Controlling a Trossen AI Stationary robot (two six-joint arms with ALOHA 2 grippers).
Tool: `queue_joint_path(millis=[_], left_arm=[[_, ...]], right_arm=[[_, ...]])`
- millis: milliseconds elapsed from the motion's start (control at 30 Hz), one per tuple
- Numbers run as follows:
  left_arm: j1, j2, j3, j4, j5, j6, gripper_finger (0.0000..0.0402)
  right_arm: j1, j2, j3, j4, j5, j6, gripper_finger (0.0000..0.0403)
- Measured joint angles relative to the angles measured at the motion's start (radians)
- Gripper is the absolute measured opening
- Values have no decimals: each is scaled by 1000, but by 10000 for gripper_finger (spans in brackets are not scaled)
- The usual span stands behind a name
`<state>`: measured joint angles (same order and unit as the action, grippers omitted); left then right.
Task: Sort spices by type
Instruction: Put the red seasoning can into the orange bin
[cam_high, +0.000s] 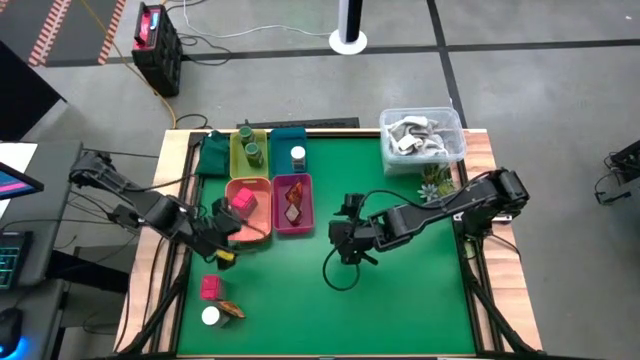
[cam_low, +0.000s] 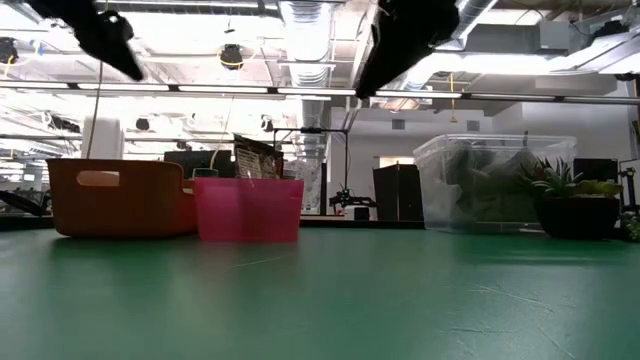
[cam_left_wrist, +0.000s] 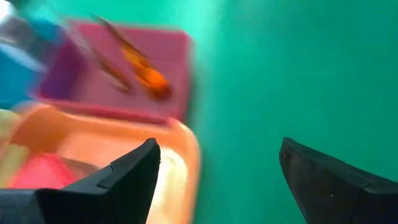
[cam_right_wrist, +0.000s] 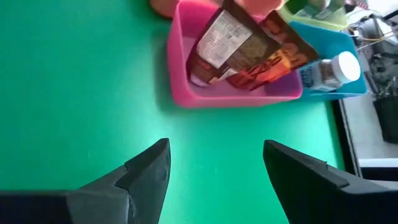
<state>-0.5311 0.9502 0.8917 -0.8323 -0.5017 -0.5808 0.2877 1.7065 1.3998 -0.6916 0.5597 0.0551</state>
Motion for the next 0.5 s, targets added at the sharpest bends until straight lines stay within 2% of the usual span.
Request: queue_joint_path(millis=[67, 167, 233, 333, 500], left_arm=[[-7, 35, 35, -46, 132, -33, 316], [-20, 71, 84, -134, 338, -171, 316], [-30, 90, 114, -206, 426, -279, 316], [-43, 99, 134, -310, 511, -445, 316], [-67, 96, 134, -421, 559, -771, 316]], right_arm=[[0, -3, 0, -30, -4, 0, 292], [-10, -7, 0, -40, -5, -3, 292], [-24, -7, 0, -38, -5, -12, 292], [-52, -7, 0, -4, -5, -35, 292], [-98, -7, 0, 1, -6, -56, 292]])
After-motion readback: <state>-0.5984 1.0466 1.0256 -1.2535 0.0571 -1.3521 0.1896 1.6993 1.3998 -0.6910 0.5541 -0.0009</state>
